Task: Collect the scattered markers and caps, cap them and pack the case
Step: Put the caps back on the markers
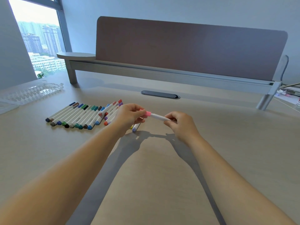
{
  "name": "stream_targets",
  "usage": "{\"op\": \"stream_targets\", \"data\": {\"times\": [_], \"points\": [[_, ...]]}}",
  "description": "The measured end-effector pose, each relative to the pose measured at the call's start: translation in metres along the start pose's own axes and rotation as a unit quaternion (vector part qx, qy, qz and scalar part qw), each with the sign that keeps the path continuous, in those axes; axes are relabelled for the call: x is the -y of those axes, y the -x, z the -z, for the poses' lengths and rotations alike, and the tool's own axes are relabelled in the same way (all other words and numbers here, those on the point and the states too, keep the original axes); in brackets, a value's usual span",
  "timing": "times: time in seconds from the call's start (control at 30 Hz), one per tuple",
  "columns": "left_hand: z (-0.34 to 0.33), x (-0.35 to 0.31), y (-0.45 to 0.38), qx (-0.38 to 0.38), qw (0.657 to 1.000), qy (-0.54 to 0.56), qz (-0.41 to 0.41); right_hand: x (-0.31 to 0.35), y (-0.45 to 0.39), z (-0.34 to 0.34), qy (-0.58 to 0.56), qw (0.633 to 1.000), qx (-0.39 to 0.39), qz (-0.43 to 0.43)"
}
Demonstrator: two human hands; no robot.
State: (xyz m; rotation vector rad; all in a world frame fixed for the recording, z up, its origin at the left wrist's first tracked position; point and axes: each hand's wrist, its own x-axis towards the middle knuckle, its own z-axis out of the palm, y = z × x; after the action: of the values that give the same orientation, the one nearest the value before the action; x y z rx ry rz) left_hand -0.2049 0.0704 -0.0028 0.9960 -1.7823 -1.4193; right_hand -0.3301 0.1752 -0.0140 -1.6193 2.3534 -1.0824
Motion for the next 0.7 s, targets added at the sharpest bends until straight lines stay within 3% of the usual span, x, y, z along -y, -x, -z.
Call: {"op": "stream_targets", "data": {"times": [0.27,0.7], "points": [[-0.002,-0.004,-0.001,-0.001,0.989,-0.138,-0.049,0.007,-0.002,0.006,0.035,0.999,0.013,0.022],[-0.003,-0.009,-0.026,-0.023,0.985,-0.146,-0.09,0.009,-0.024,-0.005,-0.048,0.997,0.018,-0.053]]}}
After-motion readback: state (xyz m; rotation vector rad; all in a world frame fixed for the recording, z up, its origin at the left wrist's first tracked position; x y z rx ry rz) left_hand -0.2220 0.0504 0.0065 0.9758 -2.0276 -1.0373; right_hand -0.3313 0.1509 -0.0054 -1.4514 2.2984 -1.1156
